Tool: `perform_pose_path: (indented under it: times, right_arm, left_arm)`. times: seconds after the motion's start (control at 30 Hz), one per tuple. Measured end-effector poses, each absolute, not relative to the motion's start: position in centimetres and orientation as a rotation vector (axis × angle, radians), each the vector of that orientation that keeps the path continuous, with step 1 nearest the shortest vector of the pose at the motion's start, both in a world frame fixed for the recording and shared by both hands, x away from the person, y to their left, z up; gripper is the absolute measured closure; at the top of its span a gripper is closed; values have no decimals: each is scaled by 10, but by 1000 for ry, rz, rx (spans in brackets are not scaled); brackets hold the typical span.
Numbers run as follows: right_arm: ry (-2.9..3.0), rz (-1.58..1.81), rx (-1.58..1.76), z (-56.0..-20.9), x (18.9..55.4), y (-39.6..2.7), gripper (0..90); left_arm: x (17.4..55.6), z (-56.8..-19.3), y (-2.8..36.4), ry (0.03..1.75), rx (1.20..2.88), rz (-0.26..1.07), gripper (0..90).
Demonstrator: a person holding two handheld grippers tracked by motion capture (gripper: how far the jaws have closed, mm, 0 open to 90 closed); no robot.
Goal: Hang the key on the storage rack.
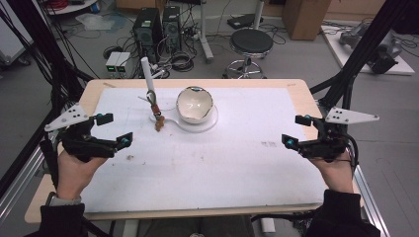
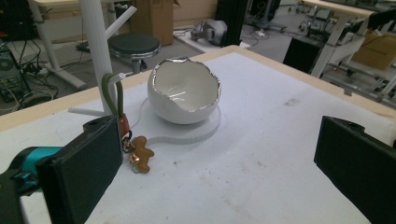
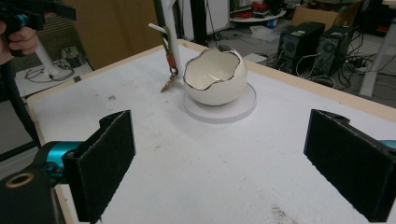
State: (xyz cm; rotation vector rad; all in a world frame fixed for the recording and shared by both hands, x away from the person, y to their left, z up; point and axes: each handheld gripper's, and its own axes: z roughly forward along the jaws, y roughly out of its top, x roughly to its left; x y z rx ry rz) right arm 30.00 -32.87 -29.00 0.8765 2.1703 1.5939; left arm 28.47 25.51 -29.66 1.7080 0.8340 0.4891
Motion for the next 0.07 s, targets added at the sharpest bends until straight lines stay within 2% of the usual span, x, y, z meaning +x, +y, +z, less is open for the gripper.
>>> perform_pose_path:
  times: [0.07]
  right_arm:
    - [2170, 1591, 876, -290, 300, -329, 81]
  left_arm:
    - [286, -299, 256, 842, 1700, 499, 17]
